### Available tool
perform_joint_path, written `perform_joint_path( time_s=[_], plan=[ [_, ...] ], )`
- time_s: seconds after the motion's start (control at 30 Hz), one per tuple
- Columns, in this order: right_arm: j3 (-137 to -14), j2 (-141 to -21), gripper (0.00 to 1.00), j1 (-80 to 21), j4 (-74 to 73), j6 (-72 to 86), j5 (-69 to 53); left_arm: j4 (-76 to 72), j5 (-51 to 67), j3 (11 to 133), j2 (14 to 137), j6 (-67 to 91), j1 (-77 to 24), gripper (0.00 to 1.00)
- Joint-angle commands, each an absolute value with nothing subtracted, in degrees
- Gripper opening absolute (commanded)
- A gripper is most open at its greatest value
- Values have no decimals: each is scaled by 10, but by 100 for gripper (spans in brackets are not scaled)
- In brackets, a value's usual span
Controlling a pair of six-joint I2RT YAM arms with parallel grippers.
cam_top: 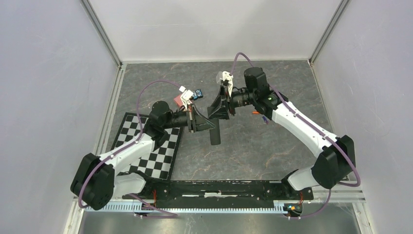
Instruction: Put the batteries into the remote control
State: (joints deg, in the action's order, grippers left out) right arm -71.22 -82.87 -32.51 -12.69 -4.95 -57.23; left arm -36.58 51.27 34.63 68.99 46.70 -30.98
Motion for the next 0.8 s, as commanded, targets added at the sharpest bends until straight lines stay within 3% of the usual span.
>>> perform_joint_path(
  time_s=[0.0,0.07,0.17,0.23,0.33,0.47,0.77],
  plan=[
    [-702,-811,38,-323,-120,-57,-644,-336,533,361,647,404,-319,2],
    [-690,-808,21,-323,-69,-13,-653,-332,530,363,638,403,-320,3],
    [-650,-801,2,-323,103,136,-649,-330,527,366,626,417,-320,24],
    [-605,-784,0,-323,239,240,-616,-333,522,368,618,431,-320,55],
    [-545,-764,0,-323,420,380,-561,-349,504,363,609,457,-320,73],
    [-515,-765,0,-322,553,507,-493,-366,477,360,607,489,-320,80],
    [-479,-751,0,-317,596,602,-376,-282,369,357,572,456,-320,94]
  ],
)
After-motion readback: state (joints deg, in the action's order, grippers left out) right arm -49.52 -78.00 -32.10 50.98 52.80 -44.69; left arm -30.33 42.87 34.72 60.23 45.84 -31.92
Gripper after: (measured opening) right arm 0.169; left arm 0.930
